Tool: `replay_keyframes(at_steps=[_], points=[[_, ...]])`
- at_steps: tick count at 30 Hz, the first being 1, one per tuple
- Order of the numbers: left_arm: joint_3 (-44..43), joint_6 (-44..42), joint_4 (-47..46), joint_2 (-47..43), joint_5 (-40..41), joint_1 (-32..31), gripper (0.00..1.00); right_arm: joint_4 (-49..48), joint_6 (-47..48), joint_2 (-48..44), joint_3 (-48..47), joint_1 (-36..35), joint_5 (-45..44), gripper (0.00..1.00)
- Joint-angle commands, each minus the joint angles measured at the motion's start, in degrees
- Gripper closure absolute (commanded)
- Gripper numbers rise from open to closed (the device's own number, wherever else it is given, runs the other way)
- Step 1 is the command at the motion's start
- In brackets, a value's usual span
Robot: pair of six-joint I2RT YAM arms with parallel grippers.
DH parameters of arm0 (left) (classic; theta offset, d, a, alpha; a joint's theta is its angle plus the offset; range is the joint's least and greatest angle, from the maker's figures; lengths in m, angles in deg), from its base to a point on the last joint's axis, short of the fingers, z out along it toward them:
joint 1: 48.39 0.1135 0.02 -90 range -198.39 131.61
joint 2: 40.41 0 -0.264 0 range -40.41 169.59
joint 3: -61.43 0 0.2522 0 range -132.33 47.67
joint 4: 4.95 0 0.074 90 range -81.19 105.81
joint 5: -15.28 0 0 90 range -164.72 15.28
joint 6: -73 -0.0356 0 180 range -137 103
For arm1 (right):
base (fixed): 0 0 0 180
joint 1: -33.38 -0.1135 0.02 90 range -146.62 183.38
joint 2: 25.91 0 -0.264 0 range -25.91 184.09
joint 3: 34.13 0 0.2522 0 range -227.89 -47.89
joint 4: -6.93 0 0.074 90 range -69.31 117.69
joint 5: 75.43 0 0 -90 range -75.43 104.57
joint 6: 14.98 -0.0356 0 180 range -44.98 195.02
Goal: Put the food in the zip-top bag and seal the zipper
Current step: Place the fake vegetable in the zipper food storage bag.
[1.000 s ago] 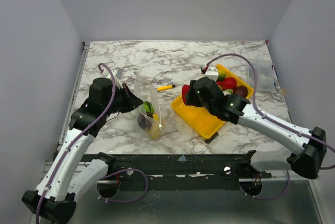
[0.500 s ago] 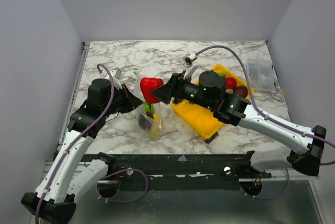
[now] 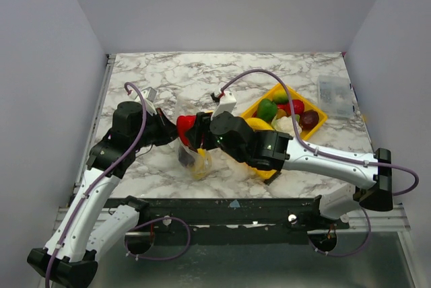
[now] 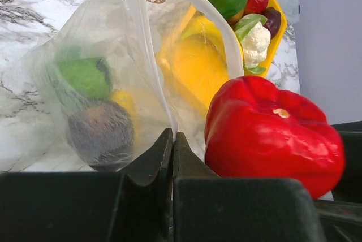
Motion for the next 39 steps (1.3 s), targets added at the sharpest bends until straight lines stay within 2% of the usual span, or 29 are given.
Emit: replay_keyframes(at_steps=[1,7,17,21,29,39], points=[[-0.9,0.3,-0.2,-1.0,0.3,0.4,1.0,8.0,-1.1,1.1,-1.8,-1.0,-8.7,0.75],[-1.0,-0.1,0.1,-1.0,0.6,0.4,1.0,11.1,-3.8,2.1,-0.5,-3.6,-9.1,0.71],[-0.6,0.2,-0.1,-1.4,0.1,0.4,1.0,12.8,-5.2,1.4,0.8,-5.3,-10.8,0.37],[-0.6,0.2,0.0,-1.6,0.1,0.4,1.0,11.8,-4.5,0.1,1.5,-5.3,-10.9,0.28],[-0.6,0.1,0.1,-1.9,0.2,0.4,1.0,12.5,-3.7,-1.4,1.0,-5.3,-12.4,0.24],[-0.7,-0.2,0.1,-1.6,0.4,0.4,1.0,17.1,-5.7,-4.3,3.8,-4.7,-19.7,0.23]])
